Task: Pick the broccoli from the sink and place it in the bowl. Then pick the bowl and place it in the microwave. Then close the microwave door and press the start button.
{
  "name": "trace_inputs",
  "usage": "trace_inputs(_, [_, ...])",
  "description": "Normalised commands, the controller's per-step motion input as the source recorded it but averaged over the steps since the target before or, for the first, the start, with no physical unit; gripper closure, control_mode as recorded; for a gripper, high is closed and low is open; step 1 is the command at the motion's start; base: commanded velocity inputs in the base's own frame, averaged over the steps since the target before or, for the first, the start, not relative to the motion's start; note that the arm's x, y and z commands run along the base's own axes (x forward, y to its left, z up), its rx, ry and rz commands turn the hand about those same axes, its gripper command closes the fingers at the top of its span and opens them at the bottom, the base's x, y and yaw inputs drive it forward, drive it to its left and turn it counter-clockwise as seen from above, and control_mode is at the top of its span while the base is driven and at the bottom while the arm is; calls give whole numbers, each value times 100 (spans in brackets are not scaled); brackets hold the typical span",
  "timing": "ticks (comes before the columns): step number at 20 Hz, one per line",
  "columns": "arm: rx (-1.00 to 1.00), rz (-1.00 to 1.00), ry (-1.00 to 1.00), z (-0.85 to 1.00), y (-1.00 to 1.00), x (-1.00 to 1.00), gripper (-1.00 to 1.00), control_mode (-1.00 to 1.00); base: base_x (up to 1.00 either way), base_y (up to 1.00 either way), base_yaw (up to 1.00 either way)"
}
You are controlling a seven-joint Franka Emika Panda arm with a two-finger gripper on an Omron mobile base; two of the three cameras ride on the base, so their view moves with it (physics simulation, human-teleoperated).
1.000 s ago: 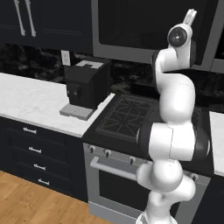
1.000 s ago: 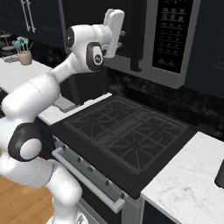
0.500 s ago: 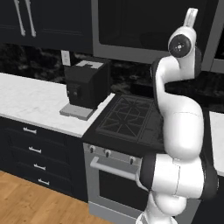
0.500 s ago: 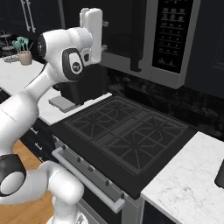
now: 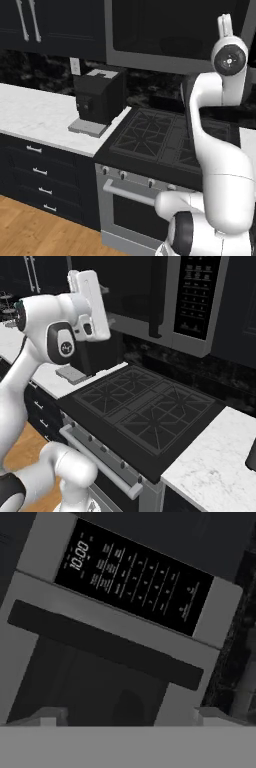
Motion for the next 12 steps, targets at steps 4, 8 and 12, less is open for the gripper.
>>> trace_inputs(4, [-54,6,23,0,0,-81,-100,-100,0,0,0])
trace_inputs(8, [-59,9,26,-12,0,-72,100,-100,0,0,0])
trace_inputs(12, [-60,8,23,-24,0,-77,100,-100,0,0,0])
